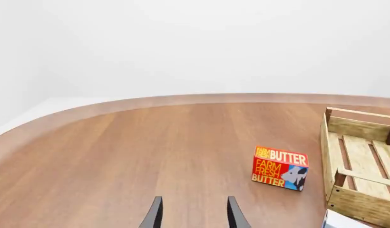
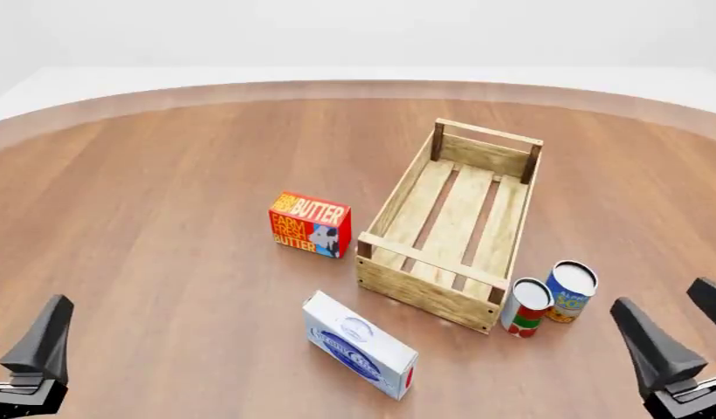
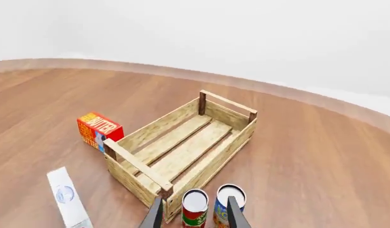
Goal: Pick up the ketchup, and put it in the wooden tray.
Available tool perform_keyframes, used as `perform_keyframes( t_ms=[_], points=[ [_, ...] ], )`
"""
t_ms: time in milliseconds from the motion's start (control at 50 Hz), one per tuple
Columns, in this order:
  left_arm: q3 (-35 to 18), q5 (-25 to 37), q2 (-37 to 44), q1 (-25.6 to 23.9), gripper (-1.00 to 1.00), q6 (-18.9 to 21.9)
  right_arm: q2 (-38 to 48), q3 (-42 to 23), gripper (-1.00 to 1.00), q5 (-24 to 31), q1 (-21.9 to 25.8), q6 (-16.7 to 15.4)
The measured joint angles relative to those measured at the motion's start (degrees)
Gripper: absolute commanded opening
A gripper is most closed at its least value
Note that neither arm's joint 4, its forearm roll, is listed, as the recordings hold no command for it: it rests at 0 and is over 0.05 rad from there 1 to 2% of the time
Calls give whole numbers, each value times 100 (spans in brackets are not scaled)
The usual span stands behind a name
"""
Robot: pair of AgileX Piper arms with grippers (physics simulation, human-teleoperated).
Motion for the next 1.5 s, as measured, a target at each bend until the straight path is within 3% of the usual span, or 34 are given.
perform_keyframes(
  t_ms=[220,760,1500],
  points=[
    [0,0,0,0,100,0,844,-414,100,-23,875,-66],
    [0,0,0,0,100,0,3648,-1113,100,-1531,3033,-114],
    [0,0,0,0,100,0,6580,-2846,100,-2596,5238,-23]
  ],
)
